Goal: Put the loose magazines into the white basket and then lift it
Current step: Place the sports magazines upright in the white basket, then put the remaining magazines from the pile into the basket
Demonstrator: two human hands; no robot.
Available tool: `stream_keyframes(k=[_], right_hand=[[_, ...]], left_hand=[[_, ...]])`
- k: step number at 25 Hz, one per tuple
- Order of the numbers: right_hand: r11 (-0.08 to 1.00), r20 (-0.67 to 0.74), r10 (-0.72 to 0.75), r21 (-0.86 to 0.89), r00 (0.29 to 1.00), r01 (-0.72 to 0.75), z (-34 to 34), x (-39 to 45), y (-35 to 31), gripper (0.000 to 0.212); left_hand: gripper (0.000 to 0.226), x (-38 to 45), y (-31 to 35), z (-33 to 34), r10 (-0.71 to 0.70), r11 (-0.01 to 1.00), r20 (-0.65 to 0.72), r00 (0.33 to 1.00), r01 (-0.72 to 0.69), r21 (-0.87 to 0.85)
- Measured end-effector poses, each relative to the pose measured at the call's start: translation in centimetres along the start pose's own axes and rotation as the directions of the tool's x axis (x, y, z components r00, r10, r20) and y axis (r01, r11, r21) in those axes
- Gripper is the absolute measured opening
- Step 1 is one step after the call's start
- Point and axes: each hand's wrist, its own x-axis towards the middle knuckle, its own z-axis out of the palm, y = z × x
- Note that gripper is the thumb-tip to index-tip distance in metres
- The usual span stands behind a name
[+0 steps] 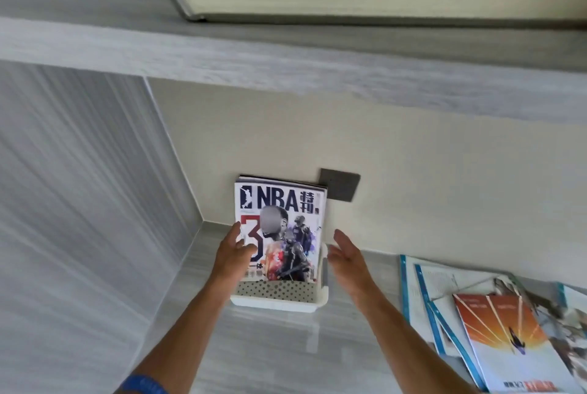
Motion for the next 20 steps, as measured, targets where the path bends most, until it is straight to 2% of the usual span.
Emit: stream_keyframes(k=[4,8,13,17,20], right_hand=[[0.991,-0.051,0.13,0.002,0.99,-0.13,-4.2,-8.9,7.2,0.058],[0.961,-0.152,0.26,-0.053,0.954,-0.27,-12.3,-17.6,16.2,0.052],[0.9,-0.35,0.245,-0.265,0.904,-0.346,-23.5,-24.6,22.8,0.037],[0.831,-0.468,0.272,-0.326,0.841,-0.451,-30.7,-27.3,26.1,0.038],[0.811,-0.532,0.303,-0.292,0.791,-0.508,-35.4,-27.6,27.3,0.033]], left_hand=[[0.058,-7.4,-4.7,7.1,0.012,0.999,0.146,0.989,-0.008,-0.032],[0.06,-15.5,-10.6,17.4,-0.095,0.981,0.356,0.93,0.026,0.193],[0.056,-23.2,-14.1,28.1,-0.242,0.872,0.543,0.804,-0.065,0.485],[0.049,-26.9,-15.6,33.4,-0.286,0.73,0.628,0.724,-0.26,0.632],[0.046,-28.3,-17.2,36.1,-0.265,0.634,0.693,0.67,-0.421,0.649]])
